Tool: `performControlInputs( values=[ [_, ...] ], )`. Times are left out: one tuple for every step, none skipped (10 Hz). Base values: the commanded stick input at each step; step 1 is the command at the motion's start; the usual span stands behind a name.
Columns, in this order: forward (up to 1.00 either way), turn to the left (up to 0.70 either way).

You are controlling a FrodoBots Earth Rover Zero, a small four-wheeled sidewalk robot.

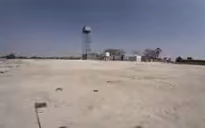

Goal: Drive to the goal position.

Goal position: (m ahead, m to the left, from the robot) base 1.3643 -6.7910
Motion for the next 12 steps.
performControlInputs(
  values=[
    [0.7,0.0],
    [0.7,-0.25],
    [0.7,-0.29],
    [0.7,-0.33],
    [0.7,-0.35],
    [0.7,-0.35],
    [0.7,-0.35],
    [0.7,-0.35],
    [0.7,-0.35],
    [0.7,-0.35],
    [0.7,-0.35],
    [0.7,-0.35]
  ],
)
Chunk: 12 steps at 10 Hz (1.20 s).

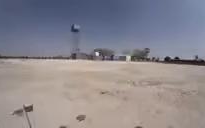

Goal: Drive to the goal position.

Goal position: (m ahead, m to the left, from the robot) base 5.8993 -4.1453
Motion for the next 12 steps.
performControlInputs(
  values=[
    [0.7,-0.35],
    [0.7,-0.35],
    [0.7,-0.35],
    [0.7,-0.35],
    [0.7,-0.31],
    [0.7,-0.15],
    [0.7,0.0],
    [0.7,0.0],
    [0.7,0.0],
    [0.7,0.0],
    [0.7,0.0],
    [0.7,0.0]
  ],
)
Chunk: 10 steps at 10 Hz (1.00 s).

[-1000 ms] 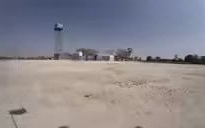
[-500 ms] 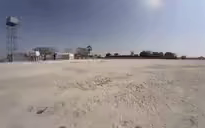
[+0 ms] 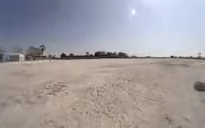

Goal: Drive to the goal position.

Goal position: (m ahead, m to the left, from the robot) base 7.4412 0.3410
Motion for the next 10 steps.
performControlInputs(
  values=[
    [0.7,0.0],
    [0.7,0.0],
    [0.7,0.0],
    [0.7,0.0],
    [0.7,0.0],
    [0.7,0.0],
    [0.7,0.0],
    [0.7,0.0],
    [0.7,0.0],
    [0.7,0.0]
  ],
)
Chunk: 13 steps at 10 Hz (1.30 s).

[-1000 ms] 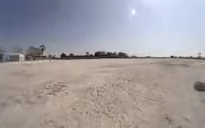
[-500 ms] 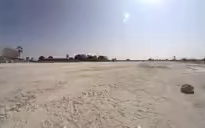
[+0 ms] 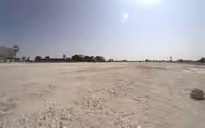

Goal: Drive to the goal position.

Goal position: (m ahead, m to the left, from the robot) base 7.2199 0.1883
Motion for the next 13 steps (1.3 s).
performControlInputs(
  values=[
    [0.7,0.0],
    [0.7,0.0],
    [0.7,0.0],
    [0.7,0.0],
    [0.7,0.0],
    [0.7,0.0],
    [0.7,0.0],
    [0.7,0.0],
    [0.7,0.0],
    [0.7,0.0],
    [0.7,0.0],
    [0.7,0.0],
    [0.7,0.0]
  ],
)
